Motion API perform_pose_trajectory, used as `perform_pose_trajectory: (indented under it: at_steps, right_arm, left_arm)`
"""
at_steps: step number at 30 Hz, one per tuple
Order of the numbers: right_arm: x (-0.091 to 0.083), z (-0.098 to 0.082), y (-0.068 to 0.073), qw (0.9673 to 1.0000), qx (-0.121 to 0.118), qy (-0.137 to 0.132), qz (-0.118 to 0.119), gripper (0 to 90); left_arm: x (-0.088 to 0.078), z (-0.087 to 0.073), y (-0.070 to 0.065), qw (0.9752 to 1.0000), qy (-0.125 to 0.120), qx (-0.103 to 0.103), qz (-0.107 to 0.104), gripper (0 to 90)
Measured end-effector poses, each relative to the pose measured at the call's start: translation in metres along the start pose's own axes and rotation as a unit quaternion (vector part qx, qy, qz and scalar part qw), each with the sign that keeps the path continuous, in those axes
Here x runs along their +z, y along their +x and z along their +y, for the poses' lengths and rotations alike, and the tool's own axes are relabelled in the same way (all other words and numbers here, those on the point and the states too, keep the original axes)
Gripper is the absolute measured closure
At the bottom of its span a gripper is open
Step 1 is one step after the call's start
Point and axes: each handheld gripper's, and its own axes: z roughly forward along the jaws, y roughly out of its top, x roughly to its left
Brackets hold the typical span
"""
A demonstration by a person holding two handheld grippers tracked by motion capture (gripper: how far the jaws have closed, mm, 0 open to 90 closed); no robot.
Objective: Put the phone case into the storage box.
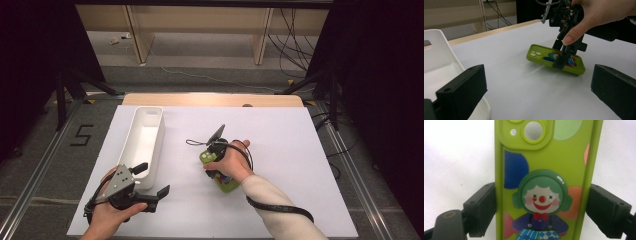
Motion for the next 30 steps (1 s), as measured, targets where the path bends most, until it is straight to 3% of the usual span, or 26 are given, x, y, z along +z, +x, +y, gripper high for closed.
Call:
perform_pose_trajectory:
  at_steps: [15,30]
  right_arm:
    - [-0.01,-0.008,-0.007,0.9989,0.014,-0.045,0.004,16.7]
    - [-0.015,-0.02,-0.015,0.9941,0.019,-0.105,0.018,16.7]
  left_arm:
    - [0.0,0.0,0.0,1.0,0.0,-0.002,0.0,0.0]
    - [0.001,-0.001,0.0,1.0,0.0,-0.003,0.002,0.0]
